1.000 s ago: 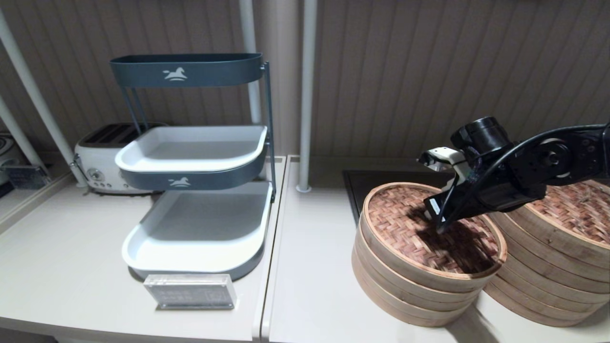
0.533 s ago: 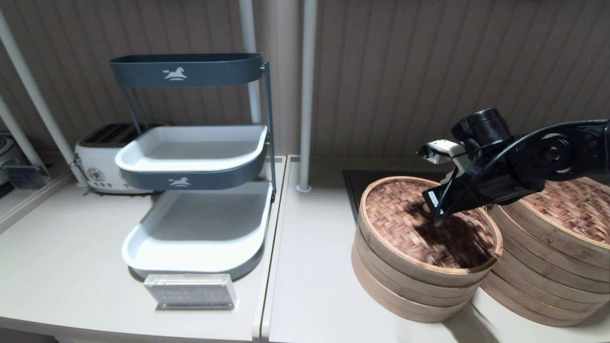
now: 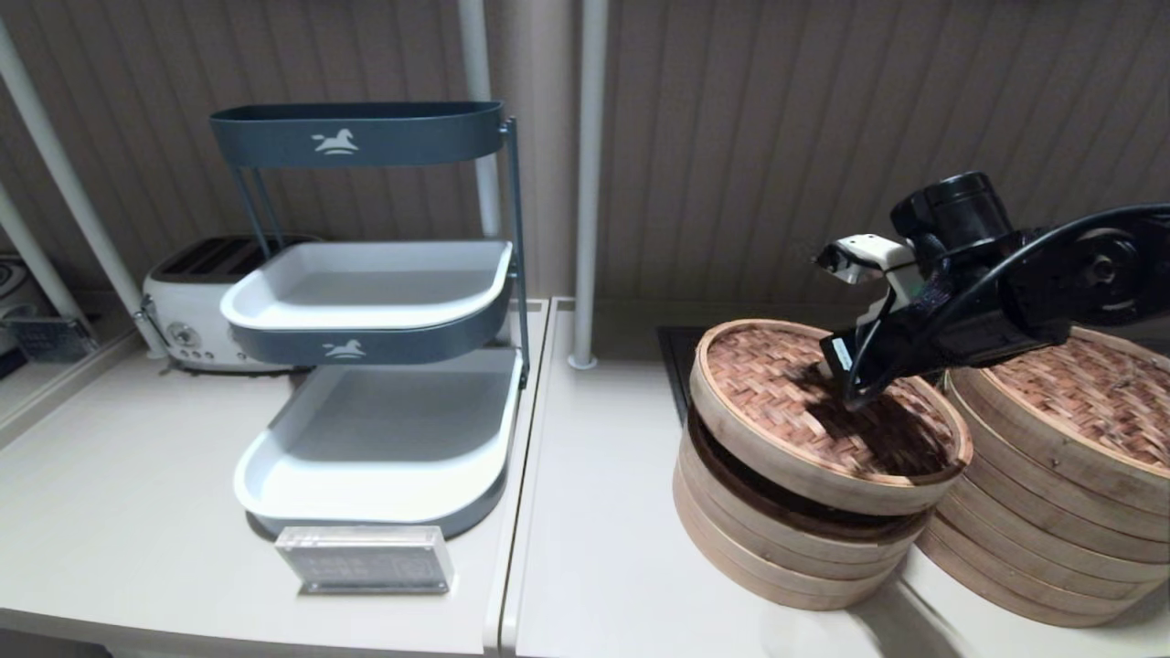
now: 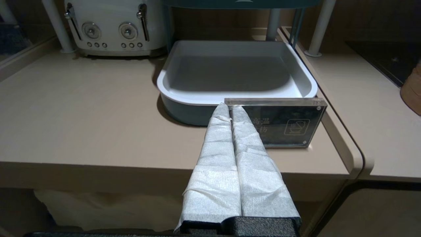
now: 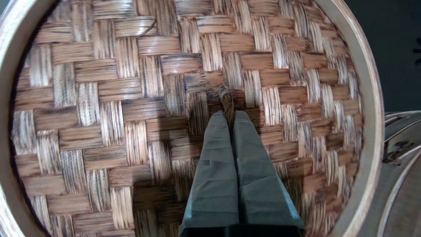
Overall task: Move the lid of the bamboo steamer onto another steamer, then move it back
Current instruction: Pick up the steamer, then put the steamer
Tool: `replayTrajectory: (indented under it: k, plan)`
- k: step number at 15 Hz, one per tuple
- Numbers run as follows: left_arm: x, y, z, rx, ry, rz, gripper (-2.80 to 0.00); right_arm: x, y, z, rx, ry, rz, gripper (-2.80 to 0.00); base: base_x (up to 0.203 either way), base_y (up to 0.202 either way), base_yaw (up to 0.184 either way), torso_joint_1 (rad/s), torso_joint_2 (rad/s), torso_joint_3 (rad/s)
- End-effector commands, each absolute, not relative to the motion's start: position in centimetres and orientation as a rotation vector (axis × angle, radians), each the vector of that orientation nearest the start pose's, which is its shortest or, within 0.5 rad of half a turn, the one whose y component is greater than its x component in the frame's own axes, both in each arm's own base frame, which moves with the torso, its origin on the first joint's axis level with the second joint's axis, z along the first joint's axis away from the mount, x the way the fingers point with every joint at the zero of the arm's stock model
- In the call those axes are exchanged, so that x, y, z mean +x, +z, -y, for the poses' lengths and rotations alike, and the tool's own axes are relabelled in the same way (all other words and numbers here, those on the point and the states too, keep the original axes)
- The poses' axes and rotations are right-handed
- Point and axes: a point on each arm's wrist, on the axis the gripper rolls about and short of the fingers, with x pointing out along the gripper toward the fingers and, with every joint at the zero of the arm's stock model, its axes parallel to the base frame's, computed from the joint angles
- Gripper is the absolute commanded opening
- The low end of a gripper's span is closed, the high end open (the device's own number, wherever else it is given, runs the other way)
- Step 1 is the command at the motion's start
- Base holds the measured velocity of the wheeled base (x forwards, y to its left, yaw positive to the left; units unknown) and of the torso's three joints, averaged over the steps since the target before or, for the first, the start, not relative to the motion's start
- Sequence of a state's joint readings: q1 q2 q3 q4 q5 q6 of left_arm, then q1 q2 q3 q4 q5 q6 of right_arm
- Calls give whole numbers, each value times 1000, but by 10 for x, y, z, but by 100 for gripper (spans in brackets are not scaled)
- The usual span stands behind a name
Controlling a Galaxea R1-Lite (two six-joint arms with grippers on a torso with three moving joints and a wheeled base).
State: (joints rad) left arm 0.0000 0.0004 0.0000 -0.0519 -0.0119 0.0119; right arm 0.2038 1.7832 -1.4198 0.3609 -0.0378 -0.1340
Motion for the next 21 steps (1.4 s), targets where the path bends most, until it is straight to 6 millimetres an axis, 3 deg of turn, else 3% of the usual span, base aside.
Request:
replayTrajectory:
  k: [1,11,18,21]
  plan:
    - [-21,73,0,12,-12,28,-280,321,246,-66,-216,203,-670,-280,0,0,0,0,0,0]
    - [-21,73,0,12,-12,26,-280,309,326,-62,-306,150,-525,-280,0,0,0,0,0,0]
    - [-21,73,0,12,-12,26,-280,314,338,-51,-353,107,-522,-280,0,0,0,0,0,0]
    - [-21,73,0,12,-12,26,-280,313,341,-34,-338,49,-530,-280,0,0,0,0,0,0]
